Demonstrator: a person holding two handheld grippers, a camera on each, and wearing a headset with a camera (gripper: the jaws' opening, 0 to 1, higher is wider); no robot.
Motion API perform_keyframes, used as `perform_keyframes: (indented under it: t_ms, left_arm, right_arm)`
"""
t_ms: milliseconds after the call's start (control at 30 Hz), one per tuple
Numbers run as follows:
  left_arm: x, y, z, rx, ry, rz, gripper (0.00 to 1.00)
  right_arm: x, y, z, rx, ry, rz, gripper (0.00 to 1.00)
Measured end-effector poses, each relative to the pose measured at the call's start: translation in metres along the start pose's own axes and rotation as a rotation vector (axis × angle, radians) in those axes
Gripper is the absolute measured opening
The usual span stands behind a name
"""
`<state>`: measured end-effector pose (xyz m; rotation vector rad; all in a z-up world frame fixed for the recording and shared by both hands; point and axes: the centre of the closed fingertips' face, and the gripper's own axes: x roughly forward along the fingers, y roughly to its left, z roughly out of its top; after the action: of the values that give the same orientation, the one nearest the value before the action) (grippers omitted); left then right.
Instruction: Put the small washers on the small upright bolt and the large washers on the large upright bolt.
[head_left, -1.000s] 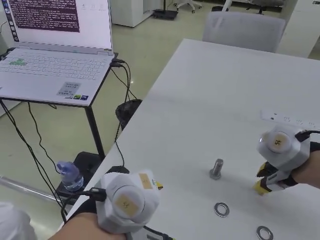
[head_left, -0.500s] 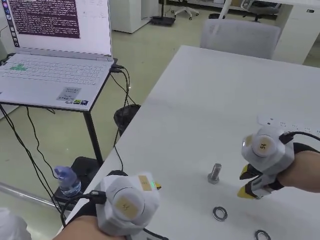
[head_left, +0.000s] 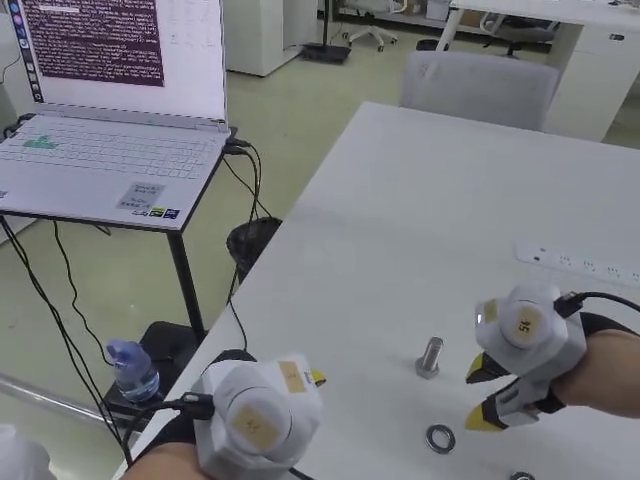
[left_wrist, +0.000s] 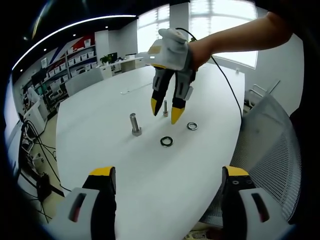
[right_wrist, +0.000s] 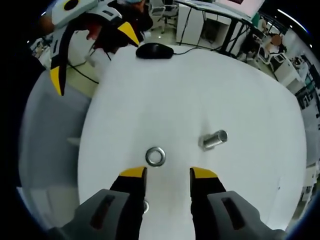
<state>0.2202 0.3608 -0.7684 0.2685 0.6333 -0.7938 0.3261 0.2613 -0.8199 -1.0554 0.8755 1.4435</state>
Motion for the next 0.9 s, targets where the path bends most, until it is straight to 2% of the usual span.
perform_keyframes:
  t_ms: [433, 800, 900]
  left_arm:
    - [0.002, -0.004, -0.005, -0.002, 0.008, 0.001, 0.94]
    - [0.002, -0.006, -0.002, -0.020, -0.007, -0.004, 0.99]
    - [0.002, -0.005, -0.005, -0.023, 0.004, -0.002, 0.99]
  right_arm:
    - [0.012, 0.023, 0.006, -0.019, -0.021, 0.028, 0.44]
    - [0.034, 0.025, -0.002, -0.037, 0.000, 0.026, 0.42]
    - [0.041, 0.026, -0.004, -0.043, 0.010, 0.029, 0.42]
